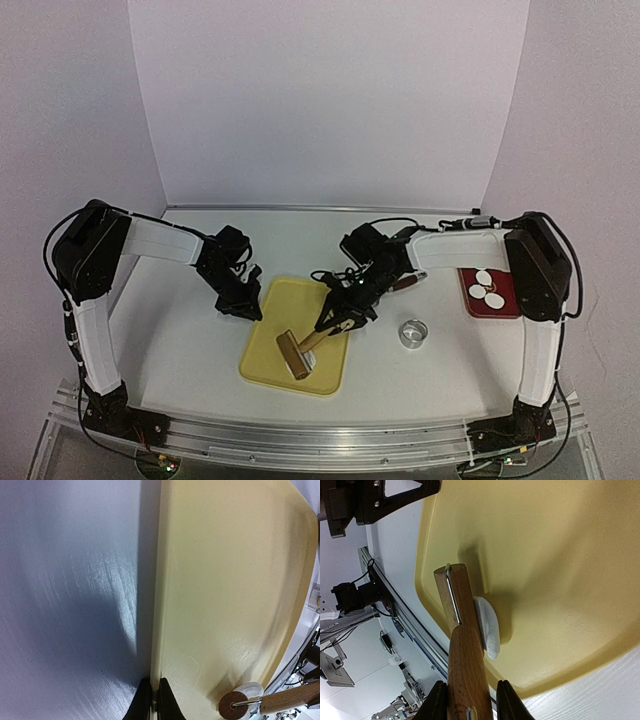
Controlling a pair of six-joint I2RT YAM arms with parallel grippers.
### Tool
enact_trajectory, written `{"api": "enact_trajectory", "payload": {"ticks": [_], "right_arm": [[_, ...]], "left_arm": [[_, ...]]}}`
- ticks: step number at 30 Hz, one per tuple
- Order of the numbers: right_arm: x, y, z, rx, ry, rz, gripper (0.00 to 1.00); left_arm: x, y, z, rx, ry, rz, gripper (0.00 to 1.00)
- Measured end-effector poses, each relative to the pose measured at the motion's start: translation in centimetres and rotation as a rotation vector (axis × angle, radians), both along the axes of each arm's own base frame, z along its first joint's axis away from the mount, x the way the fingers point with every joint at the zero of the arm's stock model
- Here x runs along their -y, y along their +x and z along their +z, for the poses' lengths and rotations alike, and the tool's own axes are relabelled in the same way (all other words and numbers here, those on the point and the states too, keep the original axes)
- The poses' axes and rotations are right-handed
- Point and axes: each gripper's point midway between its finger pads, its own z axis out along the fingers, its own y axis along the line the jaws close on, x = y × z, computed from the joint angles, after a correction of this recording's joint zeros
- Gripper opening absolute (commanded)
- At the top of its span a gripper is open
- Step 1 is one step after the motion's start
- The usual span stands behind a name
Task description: Roll out the dumpling wrappers from the dough
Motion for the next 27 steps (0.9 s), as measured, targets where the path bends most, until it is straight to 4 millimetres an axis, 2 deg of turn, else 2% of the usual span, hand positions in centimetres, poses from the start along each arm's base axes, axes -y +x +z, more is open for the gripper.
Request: {"api": "enact_trajectory", "payload": {"ticks": [4,8,13,17,21,24,27], "right_arm": [[1.6,0.3,0.0,-0.002,-0.002,-0.035,0.00],[2.2,0.3,-0.4,-0.019,-0.010,-0.046,0.00],[0.9,0.3,-0.5,-0.048,-0.020,-0.022,0.00],[-1.3,-0.5,-0.7,-0.053,-0.010,0.025,0.00],[-2.4,-1.2,-0.7,-0.037,0.003,0.048,0.00],[-2.5,-1.2,-0.8,-0.036,0.010,0.034,0.00],[-1.0,-1.1,-0.9,-0.048,0.002,0.007,0.00]], "left_arm": [[0.0,0.0,0.0,0.001,0.000,0.000,0.00],[0.0,0.0,0.0,0.001,0.000,0.000,0.00],[0.0,0.0,0.0,0.001,-0.001,-0.001,0.00],[0.0,0.0,0.0,0.001,-0.002,-0.001,0.00],[0.0,0.0,0.0,0.003,-0.002,-0.005,0.00],[0.0,0.0,0.0,0.003,-0.002,-0.005,0.00],[0.0,0.0,0.0,0.003,-0.001,-0.006,0.00]]}}
